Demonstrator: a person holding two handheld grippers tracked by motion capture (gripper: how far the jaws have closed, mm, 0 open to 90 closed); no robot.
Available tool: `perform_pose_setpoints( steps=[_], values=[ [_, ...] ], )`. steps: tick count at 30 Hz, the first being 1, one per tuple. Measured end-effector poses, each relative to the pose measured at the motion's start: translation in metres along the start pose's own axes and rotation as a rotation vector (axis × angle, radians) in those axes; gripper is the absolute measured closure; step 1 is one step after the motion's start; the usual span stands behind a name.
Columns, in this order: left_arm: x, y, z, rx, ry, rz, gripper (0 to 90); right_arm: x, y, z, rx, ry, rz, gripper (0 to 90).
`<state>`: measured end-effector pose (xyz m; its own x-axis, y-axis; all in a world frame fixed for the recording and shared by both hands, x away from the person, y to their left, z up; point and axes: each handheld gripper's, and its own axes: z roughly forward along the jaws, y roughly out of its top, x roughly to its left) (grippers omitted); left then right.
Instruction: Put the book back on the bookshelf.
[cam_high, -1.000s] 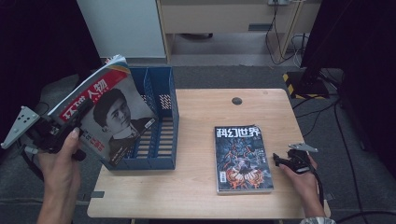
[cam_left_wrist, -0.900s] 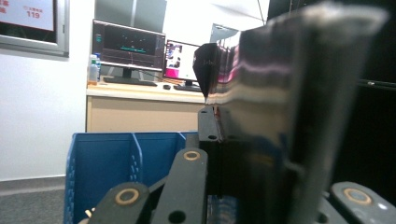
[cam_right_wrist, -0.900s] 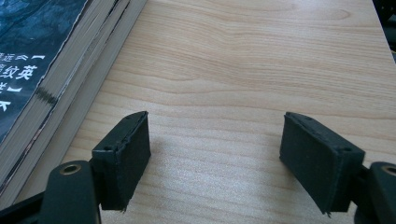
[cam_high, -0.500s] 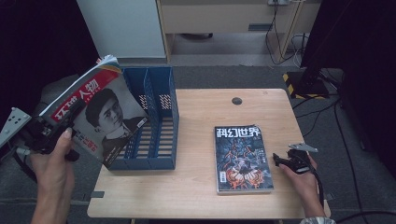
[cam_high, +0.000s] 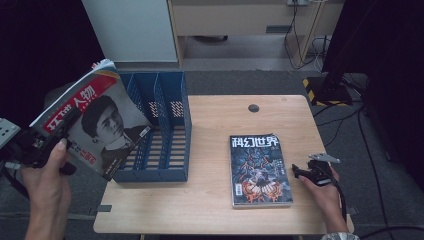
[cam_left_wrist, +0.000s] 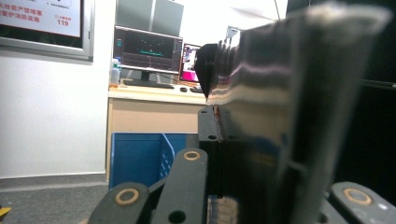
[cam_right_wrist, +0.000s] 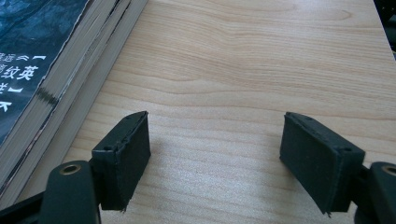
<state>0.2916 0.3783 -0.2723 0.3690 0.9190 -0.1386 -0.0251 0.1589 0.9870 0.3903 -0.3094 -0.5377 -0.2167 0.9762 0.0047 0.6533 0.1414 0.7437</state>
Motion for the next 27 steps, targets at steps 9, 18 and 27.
perform_pose_setpoints(
  steps=[9, 18, 27],
  values=[
    [0.011, 0.002, -0.011, 0.002, 0.029, 0.003, 86.8, 0.000, 0.000, 0.000, 0.001, 0.000, 0.000, 24.4],
    [0.019, 0.004, -0.020, 0.012, 0.061, 0.016, 86.8, 0.000, 0.000, 0.000, 0.001, 0.000, 0.000, 24.4],
    [0.029, 0.007, -0.020, 0.021, 0.106, 0.022, 86.8, 0.000, 0.000, 0.000, 0.001, 0.001, -0.003, 24.4]
  ],
)
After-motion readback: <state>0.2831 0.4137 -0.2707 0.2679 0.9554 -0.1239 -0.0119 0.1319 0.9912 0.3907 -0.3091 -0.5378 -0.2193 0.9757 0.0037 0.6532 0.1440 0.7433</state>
